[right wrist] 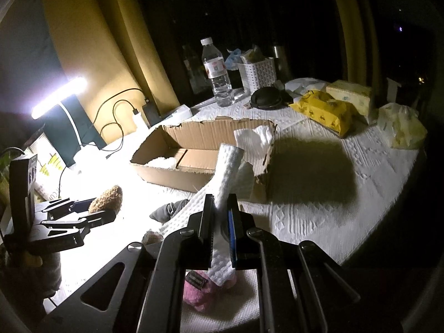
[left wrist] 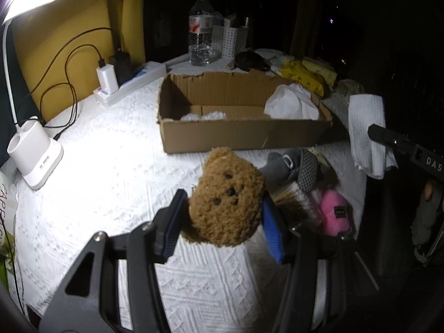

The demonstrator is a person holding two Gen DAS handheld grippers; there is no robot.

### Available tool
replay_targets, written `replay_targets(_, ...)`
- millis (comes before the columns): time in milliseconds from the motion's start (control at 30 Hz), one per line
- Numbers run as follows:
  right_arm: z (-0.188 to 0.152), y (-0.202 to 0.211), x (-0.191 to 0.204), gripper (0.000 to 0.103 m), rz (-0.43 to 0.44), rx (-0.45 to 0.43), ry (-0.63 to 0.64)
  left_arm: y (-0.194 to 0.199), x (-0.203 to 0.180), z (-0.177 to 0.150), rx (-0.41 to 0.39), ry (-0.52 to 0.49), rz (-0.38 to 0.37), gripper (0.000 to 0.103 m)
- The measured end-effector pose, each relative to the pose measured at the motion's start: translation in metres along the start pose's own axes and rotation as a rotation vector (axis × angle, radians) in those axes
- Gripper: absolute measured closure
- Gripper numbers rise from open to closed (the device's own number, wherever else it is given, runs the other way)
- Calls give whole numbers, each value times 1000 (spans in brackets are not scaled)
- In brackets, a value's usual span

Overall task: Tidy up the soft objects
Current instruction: 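Carry the teddy bear into the box with the left tool while the right tool carries the towel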

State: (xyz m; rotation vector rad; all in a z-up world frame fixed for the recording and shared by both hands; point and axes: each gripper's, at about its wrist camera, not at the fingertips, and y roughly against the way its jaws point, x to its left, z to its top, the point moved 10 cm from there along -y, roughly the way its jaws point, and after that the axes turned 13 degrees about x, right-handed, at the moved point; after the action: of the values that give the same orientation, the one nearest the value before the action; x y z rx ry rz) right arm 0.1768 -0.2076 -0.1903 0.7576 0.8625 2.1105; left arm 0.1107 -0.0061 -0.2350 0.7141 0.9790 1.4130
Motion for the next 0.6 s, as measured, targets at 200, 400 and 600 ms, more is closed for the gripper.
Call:
replay_targets(200,13,1,-1,93,1,-10,7,5,1,16,-19,6,5,50)
replay_targets(400,27,0,-1,93,-1,-18,17,10,1,37,-44,-6,9,50)
replay_targets(600,41,-2,-3,93,-4,-24,30,10,0,57,-63,-21,15,50)
